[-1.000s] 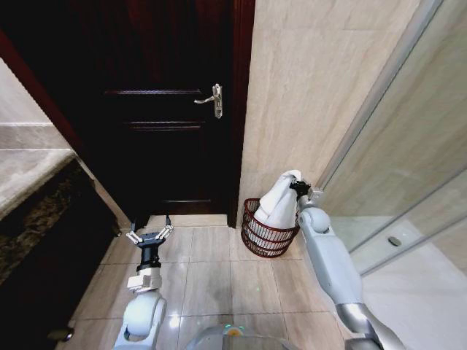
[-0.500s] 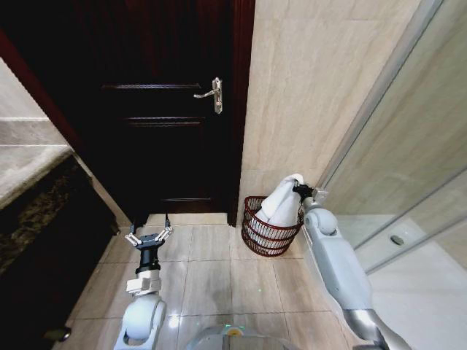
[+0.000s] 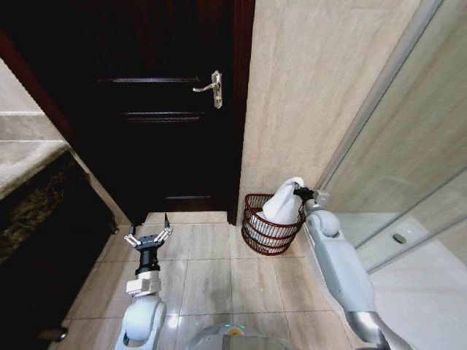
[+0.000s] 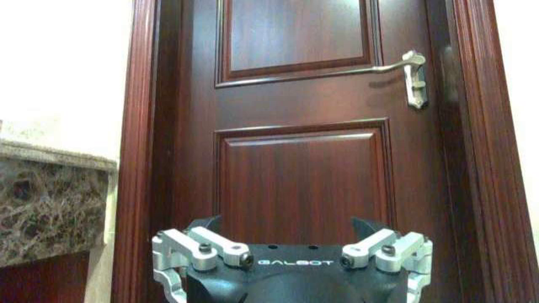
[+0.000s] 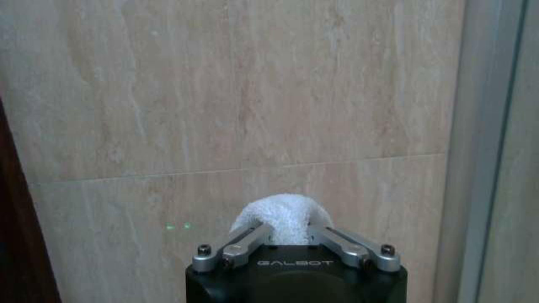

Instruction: Discard the used towel into the hamper.

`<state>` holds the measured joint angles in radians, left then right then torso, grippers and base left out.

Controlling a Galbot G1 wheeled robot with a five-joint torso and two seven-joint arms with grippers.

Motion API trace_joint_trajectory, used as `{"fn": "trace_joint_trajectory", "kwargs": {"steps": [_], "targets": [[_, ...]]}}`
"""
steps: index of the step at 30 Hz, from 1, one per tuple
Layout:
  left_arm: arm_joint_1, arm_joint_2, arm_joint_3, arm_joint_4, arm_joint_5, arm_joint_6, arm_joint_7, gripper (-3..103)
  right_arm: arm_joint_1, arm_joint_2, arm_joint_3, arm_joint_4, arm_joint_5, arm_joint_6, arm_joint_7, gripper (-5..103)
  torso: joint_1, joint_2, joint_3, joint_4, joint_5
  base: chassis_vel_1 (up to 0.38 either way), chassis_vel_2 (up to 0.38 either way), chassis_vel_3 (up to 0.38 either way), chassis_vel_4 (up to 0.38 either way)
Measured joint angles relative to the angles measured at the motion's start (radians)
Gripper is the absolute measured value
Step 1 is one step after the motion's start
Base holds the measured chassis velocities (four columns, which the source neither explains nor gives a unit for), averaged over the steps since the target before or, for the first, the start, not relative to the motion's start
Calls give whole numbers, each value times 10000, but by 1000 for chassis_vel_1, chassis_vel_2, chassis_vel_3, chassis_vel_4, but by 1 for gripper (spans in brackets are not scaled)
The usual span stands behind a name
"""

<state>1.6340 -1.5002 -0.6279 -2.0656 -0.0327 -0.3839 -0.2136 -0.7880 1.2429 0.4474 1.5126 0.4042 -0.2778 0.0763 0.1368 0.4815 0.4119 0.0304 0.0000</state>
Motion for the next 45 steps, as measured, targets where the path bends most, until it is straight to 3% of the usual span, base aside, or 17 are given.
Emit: {"fn": "trace_joint_trajectory", "kwargs": {"steps": [4,20,25,28,45], "targets": [[-9,-11,29,39,-1,-36,-2,100,105,144,-71,-102,-12,412,-87,3,-73,-195,-123,0,0,0,0,0,0],[99,-10,-28,-44,12,-82,-14,100,350,356,-345,-121,-110,373,-2,3,-299,-772,-472,0,-1,0,0,0,0],[146,-64,6,-88,77,-87,-14,100,347,193,-204,-38,82,-339,13,3,-373,-981,-605,-1,1,0,0,0,0],[215,-94,6,-167,145,-99,-32,100,442,-49,-204,102,534,-1309,-77,3,-424,-1153,-730,-2,0,0,0,0,0],[500,-285,-49,-315,351,-292,-241,100,689,-287,-167,51,899,-2193,-282,3,-657,-1885,-1225,0,1,0,0,0,0]]}}
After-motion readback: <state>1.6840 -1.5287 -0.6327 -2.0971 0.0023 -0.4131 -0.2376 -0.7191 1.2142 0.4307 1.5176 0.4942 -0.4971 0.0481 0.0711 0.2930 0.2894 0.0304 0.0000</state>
